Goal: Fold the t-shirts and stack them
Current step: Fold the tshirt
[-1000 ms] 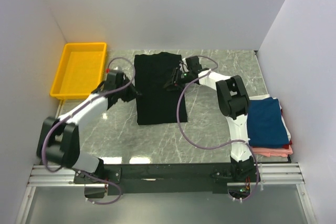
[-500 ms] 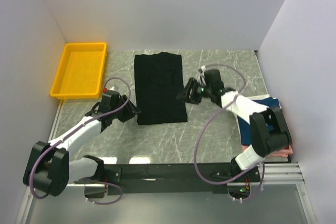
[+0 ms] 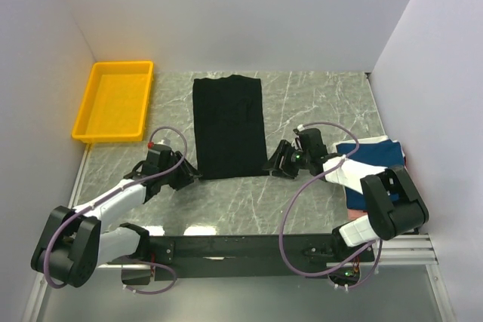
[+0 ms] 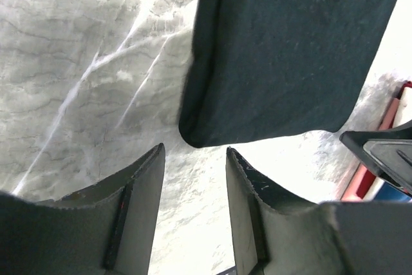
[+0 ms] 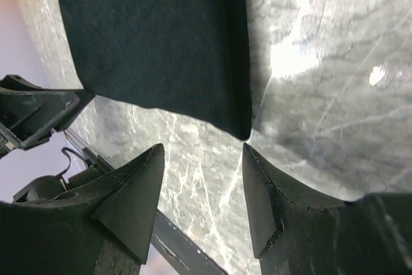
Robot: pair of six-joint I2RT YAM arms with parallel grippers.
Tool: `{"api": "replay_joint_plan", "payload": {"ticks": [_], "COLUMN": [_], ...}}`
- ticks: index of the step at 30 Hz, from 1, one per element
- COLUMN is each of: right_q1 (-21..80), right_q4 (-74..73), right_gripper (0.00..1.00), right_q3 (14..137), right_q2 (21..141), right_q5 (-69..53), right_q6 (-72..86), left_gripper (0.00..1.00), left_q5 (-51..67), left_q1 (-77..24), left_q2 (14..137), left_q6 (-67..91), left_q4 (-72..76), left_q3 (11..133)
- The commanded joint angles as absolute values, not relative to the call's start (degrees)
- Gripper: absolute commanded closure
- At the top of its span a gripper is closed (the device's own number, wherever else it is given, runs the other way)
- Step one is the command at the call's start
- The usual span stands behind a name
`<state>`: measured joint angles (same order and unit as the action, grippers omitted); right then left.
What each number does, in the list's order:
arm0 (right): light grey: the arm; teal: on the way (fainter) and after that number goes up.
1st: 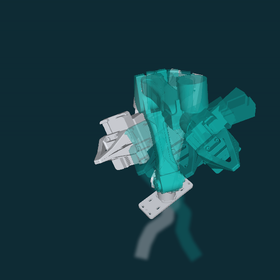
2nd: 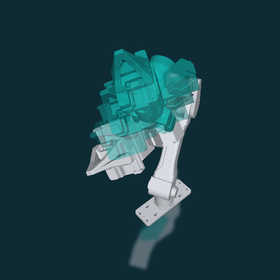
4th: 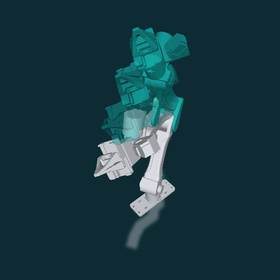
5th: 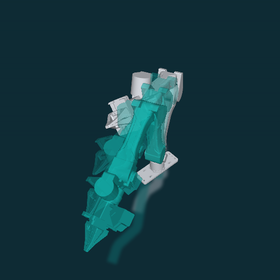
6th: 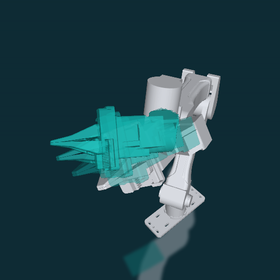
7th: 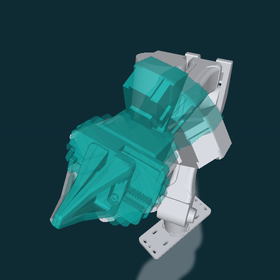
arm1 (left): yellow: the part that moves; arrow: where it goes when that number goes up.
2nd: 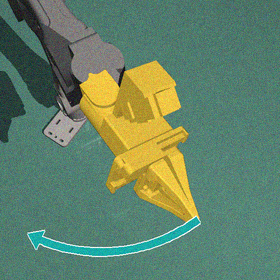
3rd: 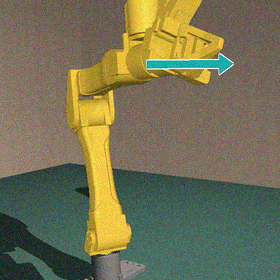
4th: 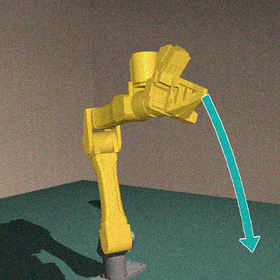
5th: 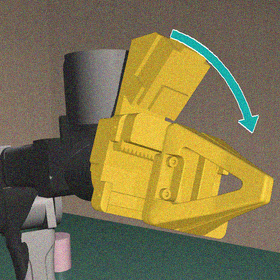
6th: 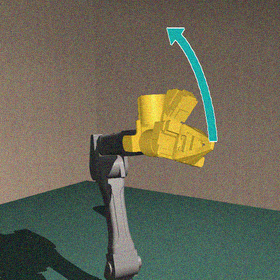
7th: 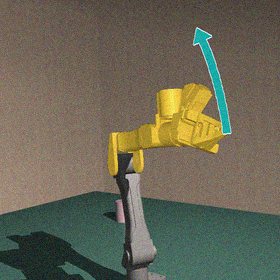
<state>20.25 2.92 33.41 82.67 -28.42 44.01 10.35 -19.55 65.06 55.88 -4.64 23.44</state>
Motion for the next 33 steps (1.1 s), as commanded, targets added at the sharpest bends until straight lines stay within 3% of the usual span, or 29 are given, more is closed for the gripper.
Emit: {"api": "replay_joint_plan", "payload": {"ticks": [1,8,12,29,33], "right_q1": [20.30,20.30,20.30,20.65,20.65], "right_q4": [7.99,9.32,9.67,12.92,13.18], "right_gripper": [0.41,0.44,0.46,0.54,0.63], "right_q3": [32.70,32.34,32.26,31.90,32.17], "right_q2": [83.76,85.78,87.10,90.70,91.05], "right_q5": [-27.51,-26.63,-26.54,-26.81,-27.16], "right_q6": [44.65,45.18,45.44,46.67,46.85], "left_gripper": [0.52,0.53,0.59,0.61,0.86], "left_q5": [11.25,11.69,11.17,5.80,4.84], "left_q1": [-19.78,-19.78,-19.95,-23.20,-24.17], "left_q2": [64.60,67.23,69.08,74.26,75.23], "left_q6": [56.95,58.27,58.71,61.96,62.84], "left_q4": [-0.44,4.39,5.28,7.64,7.47], "left_q3": [22.77,21.80,21.53,20.39,20.74]}}
